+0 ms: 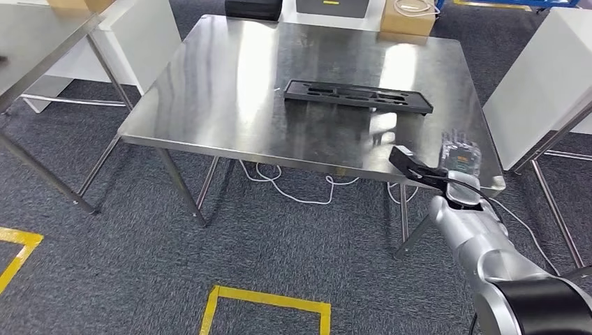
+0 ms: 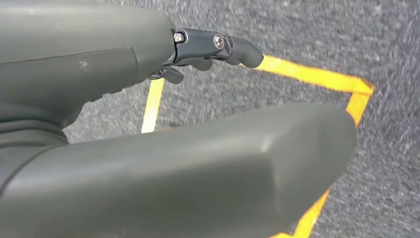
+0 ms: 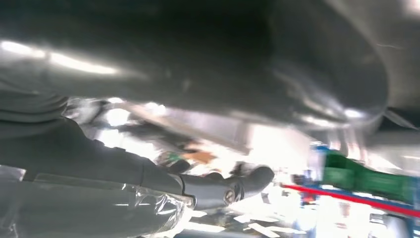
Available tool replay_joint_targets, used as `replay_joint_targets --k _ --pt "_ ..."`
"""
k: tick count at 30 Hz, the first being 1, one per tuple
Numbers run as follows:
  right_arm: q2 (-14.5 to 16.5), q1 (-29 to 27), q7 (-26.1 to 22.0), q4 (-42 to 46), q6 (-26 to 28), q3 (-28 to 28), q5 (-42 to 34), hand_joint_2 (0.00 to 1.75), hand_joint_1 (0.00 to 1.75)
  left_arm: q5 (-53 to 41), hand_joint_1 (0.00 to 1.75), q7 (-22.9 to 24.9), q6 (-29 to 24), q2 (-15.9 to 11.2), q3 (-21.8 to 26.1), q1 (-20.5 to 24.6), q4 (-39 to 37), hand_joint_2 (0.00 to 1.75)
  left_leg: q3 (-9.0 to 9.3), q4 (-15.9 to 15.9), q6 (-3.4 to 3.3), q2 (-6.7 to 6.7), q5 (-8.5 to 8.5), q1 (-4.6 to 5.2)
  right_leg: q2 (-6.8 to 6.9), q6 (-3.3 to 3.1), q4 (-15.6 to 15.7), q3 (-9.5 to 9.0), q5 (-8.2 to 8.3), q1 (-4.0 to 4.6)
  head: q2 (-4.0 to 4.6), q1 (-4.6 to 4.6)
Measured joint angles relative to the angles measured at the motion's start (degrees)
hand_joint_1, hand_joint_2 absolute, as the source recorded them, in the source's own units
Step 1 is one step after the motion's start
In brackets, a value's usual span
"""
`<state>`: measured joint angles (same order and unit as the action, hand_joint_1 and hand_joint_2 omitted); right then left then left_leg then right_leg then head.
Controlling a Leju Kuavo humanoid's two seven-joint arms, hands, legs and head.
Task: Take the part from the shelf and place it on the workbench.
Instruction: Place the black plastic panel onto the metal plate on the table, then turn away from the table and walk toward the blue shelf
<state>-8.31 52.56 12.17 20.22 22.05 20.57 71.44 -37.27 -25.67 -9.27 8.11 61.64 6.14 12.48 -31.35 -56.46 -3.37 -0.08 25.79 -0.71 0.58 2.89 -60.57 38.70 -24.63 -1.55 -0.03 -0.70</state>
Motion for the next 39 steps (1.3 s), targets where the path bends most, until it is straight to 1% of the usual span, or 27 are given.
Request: replay_joint_targets --k 2,3,5,7,9,10,12,13,14,16,17,18,19,21,23,25,26,28,29,30,32,33,34,35,36,37,39 --pt "-1.04 -1.29 2.01 -0.7 1.2 -0.84 0.07 0.0 0.0 -0.18 0.0 0.19 -0.02 0.04 0.0 -0.07 0.0 0.0 -1.99 -0.05 -0.54 -0.11 -1.53 0.31 -0.2 -0.52 -7.42 2.18 -5.14 -0.04 -0.01 0.3" --pt "-1.48 -2.05 3.1 -1.08 1.68 -1.27 0.1 0.0 0.0 -0.28 0.0 0.37 -0.02 0.04 0.0 -0.12 0.0 0.0 -3.01 -0.08 -0.6 -0.12 -2.31 0.43 -0.26 -0.28 -10.96 2.72 -6.45 0.0 -0.01 0.31" --pt "-2.18 -3.78 5.32 -1.75 2.54 -2.16 0.16 0.0 0.0 -0.46 0.0 0.81 0.01 0.05 0.0 -0.14 -0.01 0.0 -5.02 -0.15 -0.57 -0.1 -3.85 0.62 -0.35 0.91 -13.54 1.48 -5.41 0.1 -0.01 0.34" --pt "-2.67 -5.2 6.74 -2.23 3.37 -2.98 0.16 0.0 0.0 -0.48 0.0 1.11 0.04 0.06 0.0 -0.1 -0.02 0.0 -6.74 -0.25 -0.26 -0.09 -5.29 0.72 -0.37 1.49 -8.46 -3.62 -3.4 0.22 -0.01 0.33" --pt "-2.85 -5.97 7.9 -2.55 4.02 -3.68 0.17 0.0 0.0 -0.45 0.0 1.23 0.05 0.04 0.01 -0.04 -0.01 0.0 -7.76 -0.27 0.34 0.03 -6.56 0.97 -0.41 0.68 -0.03 -9.78 -4.48 0.68 -0.01 0.21" --pt "-2.88 -6.35 8.63 -2.69 4.32 -4.02 0.19 0.0 0.0 -0.42 0.0 1.25 0.05 0.02 0.02 0.0 -0.01 0.0 -7.91 -0.23 0.65 0.14 -7.17 1.04 -0.46 0.04 2.91 -11.49 -5.41 0.96 -0.01 0.05" --pt "-2.88 -7.59 9.94 -3.12 4.91 -4.63 0.23 0.0 0.0 -0.38 0.0 1.25 0.06 -0.08 0.02 -0.06 -0.01 0.0 -8.04 0.04 1.27 0.24 -8.29 1.02 -0.46 -1.14 4.61 -11.73 -5.6 1.22 -0.01 -0.21" --pt "-2.86 -8.26 10.32 -3.4 5.1 -4.85 0.23 0.0 0.0 -0.37 0.0 1.25 0.07 -0.15 0.02 -0.13 -0.01 0.0 -8.31 -0.22 1.58 0.17 -7.96 0.87 -0.32 -1.62 4.6 -11.37 -5.08 0.99 -0.01 -0.21" --pt "-2.81 -8.9 10.54 -3.65 5.25 -5.02 0.23 0.0 0.0 -0.37 0.0 1.25 0.07 -0.22 0.02 -0.23 -0.02 0.0 -8.83 -1.26 1.92 0.08 -6.37 0.72 -0.17 -2.29 4.58 -10.98 -4.42 0.72 -0.01 -0.22" --pt "-2.63 -9.79 10.68 -3.93 5.41 -5.3 0.26 0.0 0.0 -0.37 0.0 1.25 0.08 -0.29 0.02 -0.34 -0.02 0.0 -10.53 -6.76 2.6 -0.04 -0.19 0.38 0.01 -3.22 4.55 -9.66 -2.82 0.4 -0.01 -0.3" --pt "-2.58 -10.09 10.69 -4.01 5.42 -5.42 0.27 0.0 0.0 -0.37 0.0 1.25 0.08 -0.3 0.02 -0.31 -0.02 0.0 -11.44 -10.8 2.89 -0.06 2.9 0.25 0.02 -3.48 4.5 -8.73 -2.01 0.44 0.0 -0.32" --pt "-2.55 -10.33 10.69 -4.08 5.42 -5.52 0.28 0.0 0.0 -0.37 0.0 1.26 0.09 -0.3 0.02 -0.28 -0.02 0.0 -12.03 -14.54 3.12 -0.08 4.69 0.15 0.01 -3.43 4.42 -7.75 -1.26 0.5 0.0 -0.32" --pt "-2.56 -10.56 10.7 -4.17 5.42 -5.61 0.29 0.0 0.0 -0.37 0.0 1.26 0.09 -0.31 0.02 -0.25 -0.02 0.0 -12.01 -17.14 3.27 -0.07 5.04 0.06 0.01 -3.34 4.32 -6.79 -0.58 0.55 0.0 -0.31" --pt "-2.58 -10.95 10.71 -4.37 5.42 -5.81 0.3 0.0 0.0 -0.37 0.0 1.25 0.09 -0.33 0.02 -0.23 -0.02 0.0 -9.23 -16.87 3.25 -0.06 2.81 -0.07 0.02 -3.01 4.06 -4.98 0.63 0.59 0.0 -0.33" --pt "-2.58 -11.12 10.98 -4.47 5.41 -6.02 0.3 0.0 0.0 -0.39 0.0 1.25 0.1 -0.38 0.02 -0.1 -0.02 0.0 -2.81 -9.52 2.76 -0.1 1.64 0.0 -0.01 -2.51 3.8 -3.58 1.69 0.68 0.0 -0.36" --pt "-2.67 -11.3 11.7 -4.53 5.33 -6.37 0.13 0.0 0.0 -0.52 0.0 1.23 0.13 -0.43 0.02 0.11 -0.01 0.0 2.21 -2.31 2.11 -0.18 3.0 0.28 0.12 -1.79 3.78 -2.87 2.74 0.83 -0.01 -0.28" --pt "-2.71 -11.56 12.08 -4.58 5.28 -6.66 -0.13 0.0 0.0 -0.63 0.0 1.2 0.15 -0.43 0.01 0.16 -0.01 0.0 3.08 -0.61 1.77 -0.22 3.56 0.5 0.23 -1.37 3.94 -2.71 3.29 0.86 0.0 -0.26" --pt "-2.71 -12.86 12.5 -4.78 5.27 -7.68 -1.28 0.0 0.0 -0.88 0.0 1.13 0.11 -0.28 0.0 0.11 -0.02 0.0 2.69 0.21 0.92 -0.12 2.64 0.64 0.32 -0.62 4.14 -2.47 3.9 0.91 -0.01 -0.25" --pt "-2.65 -13.89 12.54 -4.93 5.28 -8.42 -2.13 0.0 0.0 -0.98 0.0 1.07 0.07 -0.2 0.0 0.07 -0.03 0.0 2.22 0.47 0.36 -0.05 1.88 0.59 0.24 -0.59 3.5 -1.99 3.05 0.95 0.0 -0.18" --pt "-2.58 -15.09 12.49 -5.1 5.25 -9.27 -3.03 0.0 0.0 -1.04 0.0 1.03 0.03 -0.12 0.0 0.04 -0.04 0.0 1.54 0.74 -0.14 0.01 1.02 0.51 0.1 -0.83 1.69 -1.16 1.13 0.99 -0.01 -0.03" --pt "-2.29 -17.6 12.07 -5.46 4.66 -11.03 -4.94 0.87 0.0 -1.26 0.0 0.91 0.03 -0.04 -0.01 -0.01 -0.04 0.0 -0.21 0.8 -0.77 0.0 -0.43 0.51 -0.16 -1.57 -5.12 1.09 -4.33 0.84 0.0 0.26" --pt "-2.01 -19.04 11.68 -5.65 4.09 -11.94 -5.98 1.31 0.0 -1.55 0.0 0.85 0.11 -0.02 -0.03 -0.06 -0.04 0.0 -1.13 0.77 -0.84 0.0 -1.12 0.57 -0.22 -1.57 -9.03 1.87 -6.32 0.74 -0.01 0.33" --pt "-1.64 -20.59 11.16 -5.84 3.37 -12.89 -7.24 1.75 0.0 -1.96 0.0 0.77 0.2 0.03 -0.09 -0.1 -0.04 0.0 -2.0 0.74 -0.81 0.0 -1.77 0.6 -0.25 -1.22 -11.89 2.02 -7.11 0.67 -0.01 0.34" --pt "-1.16 -22.29 10.32 -6.03 2.58 -14.04 -9.0 1.75 0.0 -2.47 0.0 0.67 0.28 0.09 -0.27 -0.15 -0.04 0.0 -2.85 0.71 -0.72 -0.01 -2.4 0.61 -0.26 -0.61 -13.09 1.29 -6.75 0.63 -0.01 0.35" --pt "-0.63 -24.08 9.04 -6.2 1.86 -15.44 -11.28 1.75 0.0 -2.97 0.0 0.54 0.38 0.19 -0.55 -0.2 -0.04 0.0 -3.66 0.68 -0.57 -0.03 -3.01 0.6 -0.26 0.08 -12.21 -0.47 -5.64 0.6 -0.01 0.34" --pt "-0.04 -25.87 7.39 -6.33 1.34 -17.14 -13.86 1.75 0.0 -3.4 0.0 0.4 0.43 0.29 -0.85 -0.23 -0.04 0.0 -4.38 0.65 -0.36 -0.07 -3.61 0.59 -0.25 0.56 -9.26 -3.2 -4.5 0.59 -0.01 0.36" --pt "1.13 -29.2 4.14 -6.5 0.5 -20.89 -17.71 1.75 0.0 -3.96 0.0 0.1 0.51 0.46 -1.37 -0.31 -0.04 0.0 -5.49 0.57 0.29 -0.04 -4.72 0.67 -0.29 0.43 0.17 -10.08 -4.43 0.92 -0.01 0.3"
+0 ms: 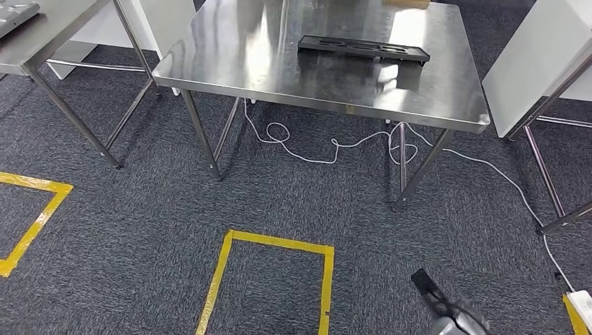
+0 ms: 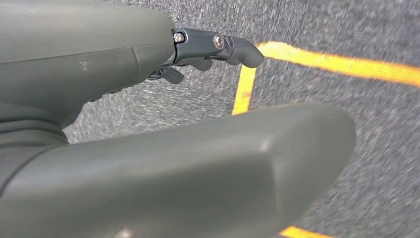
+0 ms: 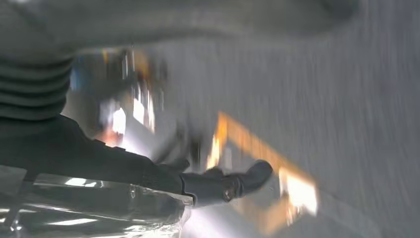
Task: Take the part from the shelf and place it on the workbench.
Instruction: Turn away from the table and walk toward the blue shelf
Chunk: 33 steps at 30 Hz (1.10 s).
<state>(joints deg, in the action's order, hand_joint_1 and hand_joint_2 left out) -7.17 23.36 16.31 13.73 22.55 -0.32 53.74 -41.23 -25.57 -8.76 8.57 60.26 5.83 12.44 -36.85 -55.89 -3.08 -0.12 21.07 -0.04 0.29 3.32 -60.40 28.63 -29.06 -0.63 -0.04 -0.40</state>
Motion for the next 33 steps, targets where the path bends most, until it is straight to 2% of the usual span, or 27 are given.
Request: replay_joint_targets --k 1,2,3,4,5,6,8,9,10,11,12,14,15,16,17,19,21,23,25,26,27,28,29,30,31,32,33 --pt "0.6 -1.55 -0.84 -0.09 -0.66 -1.61 -0.8 1.75 0.0 -0.19 0.0 -0.11 0.02 0.04 -0.13 -0.01 0.0 0.0 -0.31 0.04 0.32 0.09 -0.59 0.04 -0.05 -0.36 3.7 -2.32 -0.59 0.26 0.0 -0.07" --pt "1.11 -3.05 -0.99 -0.25 -1.82 -2.96 -1.12 1.75 0.0 -0.43 0.0 -0.18 0.07 0.07 -0.26 -0.03 0.0 0.0 -0.5 0.1 0.61 0.18 -1.13 0.03 -0.12 -0.67 5.98 -3.58 -1.16 0.55 0.0 -0.14" --pt "1.61 -4.61 -0.67 -0.43 -3.27 -4.06 -1.31 1.31 0.0 -0.74 0.0 -0.2 0.15 0.09 -0.44 -0.04 0.0 0.0 -0.55 0.2 0.87 0.21 -1.67 -0.02 -0.15 -0.92 6.82 -3.51 -1.17 0.72 0.0 -0.24" --pt "2.2 -6.24 -0.23 -0.67 -4.77 -5.05 -1.51 0.87 0.0 -1.13 0.0 -0.13 0.24 0.07 -0.68 -0.05 0.0 0.0 -0.77 0.22 1.13 0.12 -1.72 -0.14 -0.01 -1.24 6.78 -3.28 -0.71 0.34 0.01 -0.24" --pt "2.73 -7.81 0.16 -0.89 -6.04 -5.91 -1.6 0.44 0.0 -1.56 0.0 0.01 0.33 0.04 -0.95 -0.04 0.0 0.0 -1.16 -0.31 1.42 0.03 -0.81 -0.23 0.12 -1.79 6.93 -2.99 -0.2 0.01 0.01 -0.28" --pt "3.33 -9.34 0.3 -1.04 -7.02 -6.53 -1.47 0.0 0.0 -1.97 0.0 0.25 0.39 0.02 -1.24 -0.04 0.0 0.0 -1.82 -1.98 1.75 -0.05 1.23 -0.32 0.28 -2.43 7.07 -2.57 0.38 -0.35 0.01 -0.41" --pt "4.56 -12.03 -0.29 -1.26 -8.62 -7.22 -0.91 0.0 0.0 -2.74 0.0 0.82 0.46 -0.03 -1.81 0.09 0.0 0.0 -3.75 -8.89 2.35 -0.07 7.25 -0.54 0.48 -3.38 6.98 -1.54 1.37 -0.63 0.01 -0.62" --pt "5.17 -13.25 -0.83 -1.36 -9.43 -7.41 -0.71 0.0 0.0 -3.03 0.0 1.14 0.53 -0.04 -2.13 0.22 0.0 0.0 -4.59 -13.27 2.66 -0.07 9.75 -0.72 0.56 -3.5 6.76 -0.92 1.66 -0.65 0.01 -0.67" --pt "5.81 -14.29 -1.41 -1.46 -10.1 -7.62 -0.67 0.0 0.0 -3.28 0.0 1.39 0.62 -0.07 -2.43 0.39 0.0 0.0 -4.93 -16.62 2.94 -0.05 10.99 -0.92 0.63 -3.48 6.46 -0.34 1.85 -0.71 0.01 -0.66" --pt "6.45 -15.18 -1.91 -1.58 -10.69 -7.87 -0.83 0.0 0.0 -3.48 0.0 1.57 0.67 -0.1 -2.69 0.57 0.0 0.0 -4.38 -18.09 3.21 -0.04 11.0 -1.19 0.67 -3.34 6.12 0.24 2.0 -0.84 0.0 -0.68" --pt "7.06 -15.9 -2.26 -1.69 -11.18 -8.17 -1.12 0.0 0.0 -3.63 0.0 1.73 0.6 -0.16 -2.9 0.76 0.01 0.0 -2.85 -17.41 3.47 -0.03 10.07 -1.48 0.66 -3.15 5.77 0.8 2.12 -1.0 0.01 -0.67" --pt "8.17 -16.78 -2.78 -1.84 -12.13 -9.02 -2.31 0.0 0.0 -3.79 0.0 2.15 0.11 -0.28 -3.2 1.16 0.02 0.0 2.73 -10.54 3.92 -0.45 7.69 -2.13 0.24 -2.61 5.01 1.84 2.44 -1.36 0.01 -0.71" --pt "8.62 -16.95 -2.91 -1.87 -12.57 -9.59 -2.94 0.0 0.0 -3.79 0.0 2.43 -0.13 -0.31 -3.34 1.33 0.02 0.0 5.34 -6.8 4.07 -1.17 7.23 -2.3 -0.05 -2.29 4.55 2.38 2.63 -1.34 0.01 -0.67" --pt "9.0 -16.99 -2.96 -1.91 -12.95 -10.18 -3.41 0.0 0.0 -3.8 0.0 2.76 -0.25 -0.32 -3.48 1.45 0.02 0.0 7.1 -4.04 4.1 -1.79 7.3 -2.36 -0.43 -1.87 4.19 2.89 2.89 -1.26 0.01 -0.63" --pt "9.32 -16.99 -2.91 -1.93 -13.25 -10.64 -3.54 0.0 0.0 -3.84 0.0 3.09 -0.27 -0.32 -3.61 1.56 0.02 0.0 7.9 -2.56 3.99 -2.23 7.74 -2.26 -0.77 -1.4 3.94 3.39 3.19 -1.1 0.0 -0.6" --pt "9.76 -17.05 -2.79 -2.02 -13.64 -11.26 -3.36 0.0 0.0 -4.09 0.0 4.05 -0.21 -0.32 -3.86 1.82 0.02 0.0 7.73 -1.53 3.21 -1.7 8.15 -1.92 -1.37 -0.27 3.69 4.43 3.86 -0.81 0.01 -0.5" --pt "9.92 -17.32 -2.76 -2.14 -13.77 -11.65 -3.16 0.0 0.0 -4.33 0.0 4.83 -0.15 -0.27 -4.13 2.05 0.02 0.0 7.14 -0.98 1.92 -0.67 7.76 -1.75 -1.34 0.06 1.64 6.03 2.69 -0.84 0.01 -0.36" --pt "10.0 -17.54 -2.76 -2.24 -13.79 -11.98 -3.11 0.0 0.0 -4.4 0.0 5.27 -0.13 -0.24 -4.28 2.07 0.02 0.0 6.31 -0.89 0.85 0.42 7.0 -1.48 -1.03 -0.37 -4.78 8.85 -1.03 -1.01 0.01 -0.04" --pt "10.07 -17.67 -2.76 -2.32 -13.9 -12.3 -3.31 0.0 0.0 -4.58 0.0 5.96 0.08 -0.21 -4.37 2.08 0.01 0.0 5.4 -0.92 0.34 1.65 6.29 -1.03 -0.97 -0.35 -11.92 11.34 -4.34 -0.98 0.02 0.22" --pt "10.07 -17.77 -2.76 -2.36 -14.06 -12.51 -3.5 0.0 0.0 -4.7 0.0 6.43 0.37 -0.17 -4.39 2.1 0.0 0.0 4.98 -0.94 0.23 2.25 5.94 -0.8 -0.94 -0.1 -13.16 11.23 -4.93 -0.92 0.01 0.25" --pt "10.08 -17.9 -2.76 -2.39 -14.24 -12.71 -3.7 0.0 0.0 -4.84 0.0 6.89 0.74 -0.13 -4.42 2.13 0.0 0.0 4.64 -0.95 0.22 2.82 5.62 -0.59 -0.79 0.2 -11.88 9.72 -4.66 -0.81 0.01 0.27" --pt "10.08 -18.01 -2.76 -2.4 -14.44 -12.92 -3.86 0.0 0.0 -4.96 0.0 7.34 1.15 -0.07 -4.45 2.17 0.0 0.0 4.36 -0.96 0.26 3.35 5.32 -0.41 -0.33 0.44 -8.3 6.94 -3.79 -0.62 0.0 0.27" --pt "10.09 -18.04 -2.76 -2.41 -14.58 -13.1 -3.99 0.0 0.0 -5.12 0.0 7.8 1.49 -0.02 -4.5 2.26 0.0 0.0 4.23 -0.98 0.36 3.86 5.07 -0.28 0.88 0.46 -3.55 3.52 -2.84 -0.38 0.01 0.28" --pt "10.09 -17.99 -2.77 -2.41 -14.66 -13.25 -4.08 0.0 0.0 -5.31 0.0 8.24 1.74 0.03 -4.61 2.33 0.0 0.0 4.15 -1.03 0.49 4.32 4.89 -0.09 2.25 0.21 0.77 0.75 -2.13 -0.06 0.01 0.26" --pt "10.1 -17.88 -2.78 -2.41 -14.7 -13.38 -4.16 0.0 0.0 -5.54 0.0 8.65 1.91 0.07 -4.74 2.39 0.0 0.0 4.14 -1.07 0.63 4.72 4.76 0.09 3.47 -0.14 3.74 -1.08 -1.66 0.26 0.01 0.24" --pt "10.12 -17.8 -2.8 -2.4 -14.7 -13.52 -4.26 0.0 0.0 -5.82 0.0 9.0 2.03 0.08 -4.97 2.47 0.0 0.0 4.18 -1.12 0.81 5.11 4.67 0.21 4.14 -0.66 5.14 -1.78 -1.43 0.48 0.01 0.17" --pt "10.15 -17.8 -2.86 -2.41 -14.67 -13.68 -4.35 0.0 0.0 -6.14 0.0 9.26 2.13 0.09 -5.22 2.57 0.0 0.0 4.21 -1.15 0.99 5.49 4.58 0.27 3.92 -1.14 5.35 -1.59 -1.24 0.64 0.01 0.12"
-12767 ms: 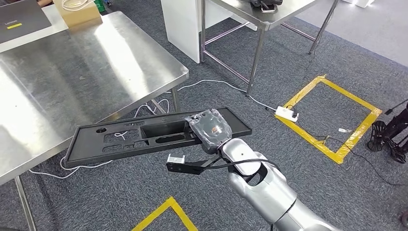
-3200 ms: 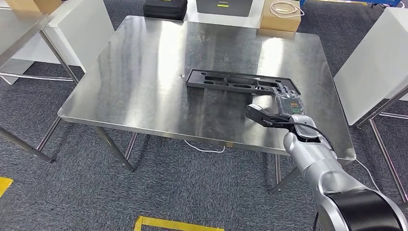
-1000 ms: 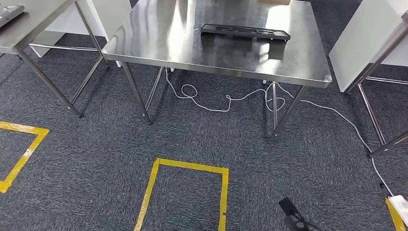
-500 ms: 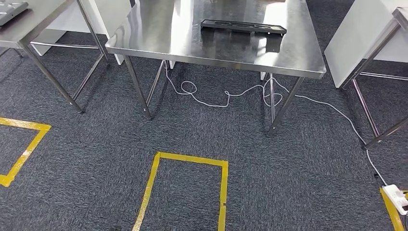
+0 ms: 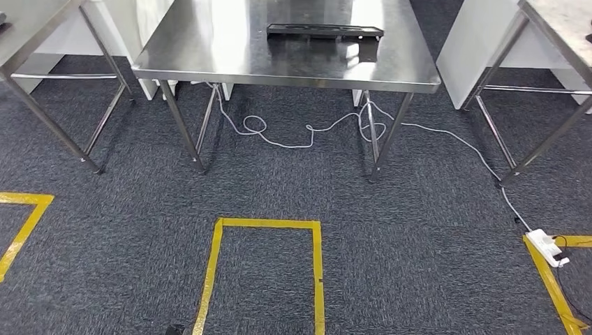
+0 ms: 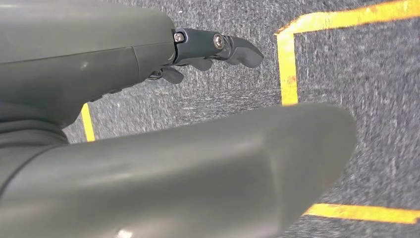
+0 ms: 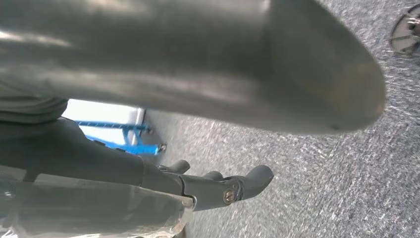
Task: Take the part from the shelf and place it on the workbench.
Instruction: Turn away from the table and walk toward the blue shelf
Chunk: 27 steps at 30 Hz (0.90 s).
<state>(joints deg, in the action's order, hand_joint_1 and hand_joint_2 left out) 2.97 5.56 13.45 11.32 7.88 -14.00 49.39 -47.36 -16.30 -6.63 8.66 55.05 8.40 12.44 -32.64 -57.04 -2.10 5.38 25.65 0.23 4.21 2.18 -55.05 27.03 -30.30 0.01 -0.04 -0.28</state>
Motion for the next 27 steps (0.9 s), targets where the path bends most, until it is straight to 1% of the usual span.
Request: replay_joint_targets --k 1,2,3,4,5,6,7,8,9,10,11,12,13,14,15,16,17,18,19,20,21,22,23,24,25,26,27 --pt "0.03 -0.09 -0.05 -0.02 0.05 -0.19 -0.1 0.0 0.0 -0.33 0.0 0.26 0.07 0.03 -0.27 0.16 0.0 0.0 0.06 0.03 0.26 0.42 -0.17 -0.07 -0.54 -0.4 -0.07 0.18 0.32 0.08 0.0 -0.06" --pt "0.06 -0.24 -0.09 -0.05 0.11 -0.4 -0.2 0.0 0.0 -0.68 0.0 0.49 0.12 0.06 -0.55 0.35 0.0 0.0 0.06 0.01 0.58 0.81 -0.33 -0.15 -1.18 -0.93 0.0 0.36 0.72 -0.08 0.0 -0.07" --pt "0.1 -0.39 -0.12 -0.09 0.16 -0.58 -0.28 0.0 0.0 -0.94 0.0 0.67 0.16 0.08 -0.78 0.54 0.0 0.0 -0.09 -0.3 0.96 0.5 -0.11 -0.31 -1.68 -1.36 0.09 0.5 1.12 -0.35 0.0 -0.07" --pt "0.13 -0.51 -0.12 -0.12 0.19 -0.73 -0.33 0.0 0.0 -1.1 0.0 0.79 0.19 0.09 -1.01 0.64 0.0 0.0 -0.53 -1.32 1.32 -0.49 0.81 -0.48 -2.17 -1.89 0.19 0.63 1.58 -0.64 -0.01 -0.09" --pt "0.17 -0.59 -0.12 -0.14 0.2 -0.84 -0.35 0.0 0.0 -1.21 0.0 0.86 0.22 0.08 -1.22 0.66 -0.01 0.0 -1.46 -3.58 1.62 -1.97 2.62 -0.65 -2.65 -2.41 0.29 0.8 2.08 -0.95 -0.01 -0.1" --pt "0.24 -0.62 -0.12 -0.15 0.2 -0.92 -0.37 0.0 0.0 -1.23 0.0 0.94 0.24 0.05 -1.4 0.62 -0.01 0.0 -2.82 -7.04 1.9 -3.6 5.04 -0.82 -3.19 -2.75 0.27 1.1 2.47 -1.03 -0.01 -0.12" --pt "0.29 -0.66 -0.12 -0.15 0.21 -0.99 -0.38 0.0 0.0 -1.25 0.0 1.01 0.26 0.04 -1.53 0.56 -0.02 0.0 -4.34 -11.05 2.09 -4.68 7.42 -0.9 -3.77 -3.0 0.2 1.46 2.83 -0.99 -0.01 -0.14" --pt "0.37 -0.74 -0.12 -0.17 0.21 -1.05 -0.38 0.0 0.0 -1.25 0.0 1.09 0.28 0.03 -1.62 0.5 -0.02 0.0 -5.61 -14.61 2.26 -5.21 9.08 -0.94 -4.43 -3.06 0.08 1.9 3.14 -0.94 -0.01 -0.13" --pt "0.44 -0.84 -0.12 -0.2 0.21 -1.14 -0.39 0.0 0.0 -1.25 0.0 1.14 0.28 0.02 -1.67 0.46 -0.03 0.0 -6.08 -16.45 2.38 -5.39 9.57 -0.98 -5.15 -2.99 -0.11 2.3 3.36 -0.9 -0.01 -0.12" --pt "0.49 -0.94 -0.12 -0.22 0.21 -1.23 -0.38 0.0 0.0 -1.3 0.0 1.17 0.32 0.02 -1.72 0.46 -0.03 0.0 -5.33 -15.76 2.44 -5.48 8.76 -1.08 -5.88 -2.93 -0.39 2.65 3.49 -0.91 -0.01 -0.12" --pt "0.52 -1.01 -0.12 -0.25 0.21 -1.31 -0.37 0.0 0.0 -1.42 0.0 1.2 0.39 0.02 -1.78 0.46 -0.04 0.0 -3.56 -12.99 2.44 -5.66 7.11 -1.23 -6.64 -2.88 -0.76 2.96 3.57 -0.92 0.0 -0.12" --pt "0.56 -1.04 -0.12 -0.27 0.21 -1.38 -0.34 0.0 0.0 -1.59 0.0 1.2 0.48 0.01 -1.86 0.46 -0.04 0.0 -1.24 -8.88 2.38 -6.47 5.34 -1.46 -7.37 -2.83 -1.19 3.26 3.58 -0.93 0.01 -0.13" --pt "0.59 -1.01 -0.12 -0.27 0.21 -1.41 -0.3 0.0 0.0 -1.78 0.0 1.21 0.56 -0.02 -1.94 0.47 -0.04 0.0 0.82 -5.1 2.28 -7.87 4.2 -1.68 -7.99 -2.72 -1.63 3.65 3.58 -0.84 0.01 -0.11" --pt "0.62 -0.93 -0.11 -0.28 0.2 -1.43 -0.21 0.0 0.0 -1.99 0.0 1.21 0.62 -0.05 -2.01 0.48 -0.04 0.0 2.05 -2.59 2.08 -8.93 3.64 -1.8 -8.58 -2.45 -2.0 4.15 3.65 -0.74 0.02 -0.11" --pt "0.66 -0.85 -0.09 -0.28 0.19 -1.43 -0.1 0.0 0.0 -2.13 0.0 1.24 0.65 -0.09 -2.08 0.51 -0.04 0.0 2.54 -1.34 1.82 -9.76 3.6 -1.78 -9.13 -2.05 -2.24 4.67 3.8 -0.68 0.01 -0.09" --pt "0.68 -0.82 -0.07 -0.28 0.15 -1.44 -0.01 0.0 0.0 -2.22 0.0 1.29 0.67 -0.14 -2.14 0.51 -0.04 0.0 2.48 -1.16 1.52 -9.82 3.67 -1.6 -9.68 -1.51 -2.28 5.16 4.04 -0.69 0.01 -0.08" --pt "0.68 -0.84 -0.02 -0.29 0.11 -1.44 0.09 0.0 0.0 -2.28 0.0 1.35 0.69 -0.14 -2.26 0.51 -0.04 0.0 2.37 -0.97 1.07 -9.09 3.35 -1.47 -10.29 -0.92 -2.21 5.67 4.35 -0.67 0.01 -0.12" --pt "0.66 -0.92 0.03 -0.3 0.07 -1.45 0.14 0.0 0.0 -2.28 0.0 1.4 0.72 -0.12 -2.39 0.56 -0.04 0.0 2.32 -0.64 0.58 -8.41 2.97 -1.45 -10.14 -0.53 -2.34 6.04 4.45 -0.72 0.0 -0.1" --pt "0.65 -0.98 0.06 -0.31 0.04 -1.46 0.18 0.0 0.0 -2.29 0.0 1.44 0.73 -0.09 -2.53 0.59 -0.04 0.0 2.26 -0.28 0.05 -7.71 2.57 -1.51 -9.24 -0.32 -3.0 6.64 4.06 -0.69 0.0 -0.04" --pt "0.65 -0.99 0.08 -0.32 0.02 -1.47 0.2 0.0 0.0 -2.3 0.0 1.45 0.74 -0.05 -2.66 0.61 -0.04 0.0 2.17 0.07 -0.39 -6.91 2.23 -1.64 -7.93 -0.29 -4.76 7.69 2.95 -0.63 0.0 0.08" --pt "0.66 -0.96 0.09 -0.32 0.01 -1.47 0.21 0.0 0.0 -2.3 0.0 1.46 0.75 -0.04 -2.77 0.6 -0.04 0.0 2.0 0.22 -0.65 -6.07 2.01 -1.68 -6.39 -0.39 -7.82 9.13 1.2 -0.76 0.0 0.21" --pt "0.69 -0.92 0.09 -0.32 0.0 -1.47 0.22 0.0 0.0 -2.3 0.0 1.48 0.75 -0.04 -2.85 0.52 -0.04 0.0 1.81 0.23 -0.77 -5.23 1.93 -1.64 -5.42 -0.41 -11.69 10.99 -0.81 -0.86 -0.01 0.31" --pt "0.71 -0.93 0.1 -0.32 -0.01 -1.47 0.22 0.0 0.0 -2.3 0.0 1.5 0.74 -0.05 -2.91 0.45 -0.04 0.0 1.63 0.22 -0.74 -4.32 1.86 -1.6 -5.05 -0.23 -15.55 12.68 -2.49 -1.07 -0.01 0.38" --pt "0.69 -0.99 0.1 -0.32 -0.01 -1.47 0.22 0.0 0.0 -2.3 0.0 1.51 0.74 -0.05 -2.96 0.41 -0.04 0.0 1.49 0.2 -0.67 -3.44 1.77 -1.59 -4.88 0.15 -18.05 13.61 -3.4 -1.31 -0.01 0.37" --pt "0.67 -1.08 0.1 -0.32 -0.01 -1.48 0.22 0.0 0.0 -2.3 0.0 1.52 0.74 -0.04 -3.0 0.4 -0.05 0.0 1.39 0.18 -0.57 -2.65 1.7 -1.62 -4.73 0.71 -18.49 13.41 -3.42 -1.54 0.0 0.4" --pt "0.63 -1.17 0.1 -0.32 -0.01 -1.49 0.22 0.0 0.0 -2.3 0.0 1.53 0.75 -0.03 -3.02 0.41 -0.05 0.0 1.35 0.17 -0.41 -1.92 1.64 -1.7 -4.41 1.4 -16.31 11.82 -2.57 -1.77 0.0 0.4" --pt "0.58 -1.21 0.1 -0.32 -0.01 -1.49 0.23 0.0 0.0 -2.3 0.0 1.53 0.76 -0.01 -3.06 0.43 -0.06 0.0 1.39 0.13 -0.15 -1.24 1.61 -1.8 -3.46 2.11 -11.98 9.08 -1.2 -2.03 0.01 0.43"
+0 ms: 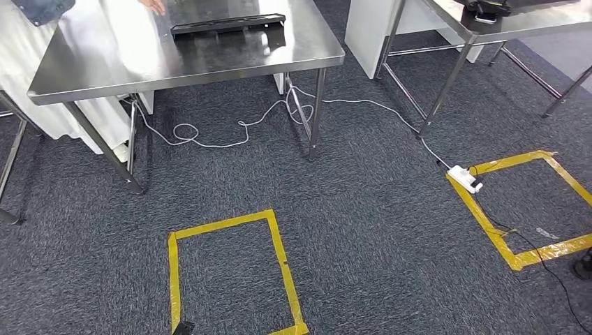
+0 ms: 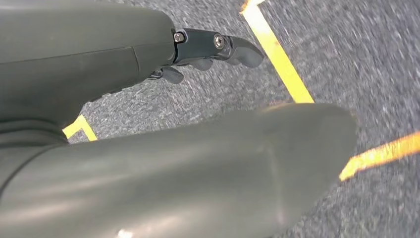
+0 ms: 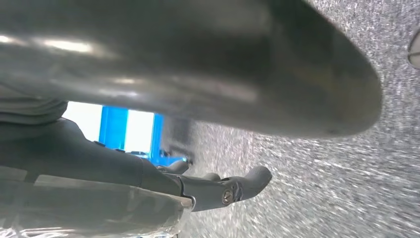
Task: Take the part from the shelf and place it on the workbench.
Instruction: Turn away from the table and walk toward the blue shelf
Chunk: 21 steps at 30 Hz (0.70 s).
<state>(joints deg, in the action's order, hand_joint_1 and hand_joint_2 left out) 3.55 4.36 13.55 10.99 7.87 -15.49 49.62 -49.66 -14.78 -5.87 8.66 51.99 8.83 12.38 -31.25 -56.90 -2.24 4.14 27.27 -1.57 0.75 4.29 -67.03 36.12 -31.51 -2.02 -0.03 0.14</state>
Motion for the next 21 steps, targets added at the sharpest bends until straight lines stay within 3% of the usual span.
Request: replay_joint_targets --k 2,3,5,6,8,10,12,13,14,15,17,19,21 --pt "0.05 0.16 0.0 0.0 0.01 -0.01 0.01 0.0 0.0 0.0 0.0 -0.01 0.01 -0.04 -0.03 0.05 0.0 0.0 0.25 -0.08 0.82 1.15 0.13 0.16 2.85 0.44 7.79 -4.57 2.51 0.05 0.0 0.12" --pt "0.11 0.23 0.0 -0.01 0.02 -0.01 0.02 0.0 0.0 -0.01 0.0 -0.01 0.0 -0.07 -0.04 0.09 0.0 0.0 0.47 -0.12 1.29 1.67 0.23 0.31 3.8 0.11 9.7 -5.51 3.2 0.24 0.01 0.08" --pt "0.14 0.23 0.02 -0.02 0.04 -0.01 0.09 0.0 0.0 -0.02 0.0 0.02 0.01 -0.1 -0.07 0.2 -0.01 0.0 0.95 -0.05 1.99 2.73 0.35 0.37 3.37 -1.01 9.89 -5.24 3.63 0.75 0.01 -0.09" --pt "0.12 0.17 0.07 -0.04 0.04 -0.01 0.16 0.0 0.0 -0.02 0.0 0.05 0.01 -0.08 -0.08 0.28 -0.01 0.0 1.05 -0.15 2.38 2.76 0.53 0.15 2.67 -1.62 9.86 -5.19 3.77 0.45 0.01 -0.19" --pt "0.08 0.22 0.19 -0.05 0.04 -0.01 0.33 0.0 0.0 -0.02 0.0 0.15 -0.03 -0.03 -0.1 0.33 -0.01 0.0 0.27 -2.23 2.89 0.4 2.57 -0.31 1.42 -2.78 9.92 -5.23 4.22 0.06 0.0 -0.29" --pt "0.14 0.29 0.25 -0.05 0.04 -0.01 0.46 0.0 0.0 -0.02 0.0 0.26 -0.1 -0.02 -0.12 0.17 -0.02 0.0 -2.63 -8.95 2.9 -3.0 6.94 -0.39 0.16 -3.78 9.95 -4.97 4.61 0.25 0.0 -0.45" --pt "0.25 0.25 0.28 -0.06 0.03 -0.01 0.58 0.0 0.0 -0.02 0.0 0.34 -0.14 -0.02 -0.13 -0.05 -0.04 0.0 -5.77 -15.95 2.65 -4.13 9.96 -0.28 -1.27 -4.29 9.9 -4.61 4.8 0.73 0.0 -0.49" --pt "0.27 0.18 0.31 -0.06 0.02 -0.01 0.66 0.0 0.0 -0.02 0.0 0.35 -0.14 -0.01 -0.13 -0.1 -0.05 0.0 -6.36 -17.2 2.49 -4.26 9.87 -0.28 -2.1 -4.38 9.86 -4.53 4.87 0.92 0.0 -0.48" --pt "0.28 0.12 0.37 -0.07 -0.01 -0.01 0.74 0.0 0.0 -0.02 0.0 0.34 -0.14 0.0 -0.13 -0.12 -0.07 0.0 -5.77 -15.97 2.27 -4.35 8.53 -0.28 -2.92 -4.41 9.79 -4.52 4.9 1.03 0.0 -0.46" --pt "0.28 0.08 0.47 -0.07 -0.03 -0.01 0.81 0.0 0.0 -0.03 0.0 0.34 -0.14 0.01 -0.13 -0.12 -0.07 0.0 -4.31 -12.91 1.98 -4.78 6.39 -0.28 -3.83 -4.4 9.67 -4.55 4.91 1.13 -0.01 -0.47" --pt "0.33 0.11 0.69 -0.07 -0.11 -0.01 0.88 0.0 0.0 -0.09 0.0 0.33 -0.13 -0.05 -0.13 -0.12 -0.07 0.0 -0.78 -5.34 1.27 -7.48 2.87 -0.32 -5.34 -4.28 9.27 -4.34 4.91 1.34 -0.01 -0.42" --pt "0.42 0.18 0.84 -0.08 -0.17 -0.01 0.96 0.0 0.0 -0.26 0.0 0.33 -0.13 -0.11 -0.15 -0.06 -0.07 0.0 0.59 -1.96 0.89 -9.32 2.05 -0.13 -6.58 -3.73 9.01 -3.64 5.11 1.33 0.0 -0.43" --pt "0.38 0.12 0.92 -0.1 -0.18 -0.02 1.02 0.0 0.0 -0.5 0.0 0.33 -0.14 -0.08 -0.22 0.04 -0.07 0.0 0.62 -1.36 0.6 -8.26 1.81 0.09 -7.67 -2.87 9.12 -2.94 5.52 1.21 0.0 -0.48"
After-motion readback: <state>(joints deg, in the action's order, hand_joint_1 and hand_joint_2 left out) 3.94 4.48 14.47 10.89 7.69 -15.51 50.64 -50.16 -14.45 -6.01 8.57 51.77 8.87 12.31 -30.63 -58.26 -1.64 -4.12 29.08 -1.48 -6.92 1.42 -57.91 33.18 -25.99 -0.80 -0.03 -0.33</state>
